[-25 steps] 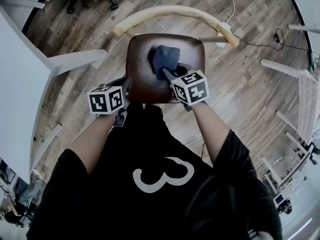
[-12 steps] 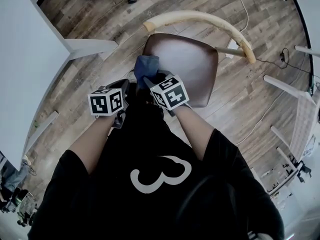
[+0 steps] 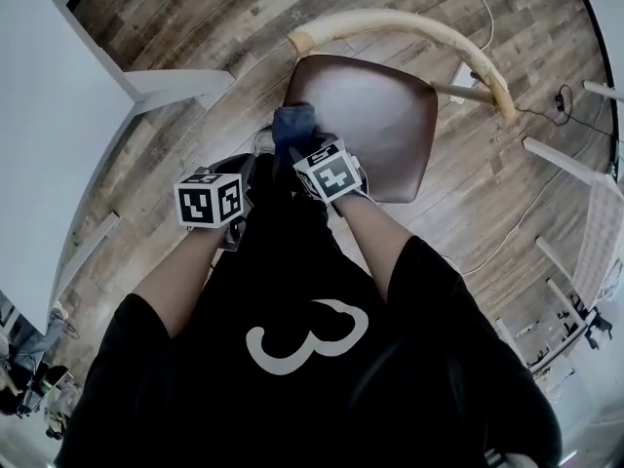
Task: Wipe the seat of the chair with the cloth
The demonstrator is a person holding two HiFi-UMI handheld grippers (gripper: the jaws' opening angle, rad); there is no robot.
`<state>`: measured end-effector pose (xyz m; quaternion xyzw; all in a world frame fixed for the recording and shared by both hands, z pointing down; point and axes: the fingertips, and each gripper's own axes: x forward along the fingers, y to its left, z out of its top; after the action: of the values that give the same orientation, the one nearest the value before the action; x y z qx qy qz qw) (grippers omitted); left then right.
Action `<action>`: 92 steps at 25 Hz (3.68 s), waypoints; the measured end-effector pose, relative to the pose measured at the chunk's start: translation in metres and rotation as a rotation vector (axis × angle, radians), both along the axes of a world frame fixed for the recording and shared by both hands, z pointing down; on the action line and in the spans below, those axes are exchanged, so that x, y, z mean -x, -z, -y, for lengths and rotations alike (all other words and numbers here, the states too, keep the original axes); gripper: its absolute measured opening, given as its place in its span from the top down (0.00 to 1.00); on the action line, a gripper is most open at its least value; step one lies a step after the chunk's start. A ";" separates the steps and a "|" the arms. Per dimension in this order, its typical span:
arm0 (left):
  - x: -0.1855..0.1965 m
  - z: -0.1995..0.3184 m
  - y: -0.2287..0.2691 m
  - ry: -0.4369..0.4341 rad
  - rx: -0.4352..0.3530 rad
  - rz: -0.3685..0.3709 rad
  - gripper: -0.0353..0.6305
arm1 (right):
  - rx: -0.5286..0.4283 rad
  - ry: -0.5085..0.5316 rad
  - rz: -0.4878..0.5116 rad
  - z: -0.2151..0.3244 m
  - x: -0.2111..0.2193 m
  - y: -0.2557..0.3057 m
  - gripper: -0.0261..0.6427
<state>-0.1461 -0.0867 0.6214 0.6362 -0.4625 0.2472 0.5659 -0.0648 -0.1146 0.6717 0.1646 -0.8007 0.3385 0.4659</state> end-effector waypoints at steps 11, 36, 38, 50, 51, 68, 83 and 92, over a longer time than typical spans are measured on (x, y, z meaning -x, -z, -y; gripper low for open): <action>-0.010 0.001 -0.008 -0.050 0.011 0.008 0.93 | -0.035 -0.060 -0.060 0.003 -0.030 -0.023 0.83; -0.087 -0.010 -0.013 -0.159 0.029 -0.023 0.93 | -0.083 -0.413 -0.185 0.006 -0.229 -0.035 0.83; -0.090 -0.013 -0.013 -0.165 0.029 -0.021 0.93 | -0.079 -0.453 -0.194 0.005 -0.249 -0.035 0.83; -0.091 -0.037 -0.017 -0.165 0.047 -0.003 0.93 | -0.081 -0.544 -0.225 -0.005 -0.315 -0.035 0.83; -0.092 -0.039 -0.017 -0.165 0.048 -0.004 0.93 | -0.075 -0.569 -0.224 -0.006 -0.321 -0.036 0.83; -0.087 -0.054 -0.010 -0.138 0.032 -0.020 0.93 | -0.195 -0.658 -0.024 0.008 -0.283 0.032 0.83; -0.037 -0.067 -0.015 -0.031 0.018 -0.015 0.93 | -0.074 -0.346 0.255 -0.030 -0.080 0.068 0.83; -0.014 -0.081 -0.018 0.055 0.001 -0.019 0.93 | -0.040 -0.168 0.210 -0.061 -0.020 0.036 0.83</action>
<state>-0.1324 -0.0056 0.6392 0.6253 -0.4744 0.2258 0.5770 -0.0451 -0.0536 0.6352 0.2039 -0.8350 0.3757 0.3464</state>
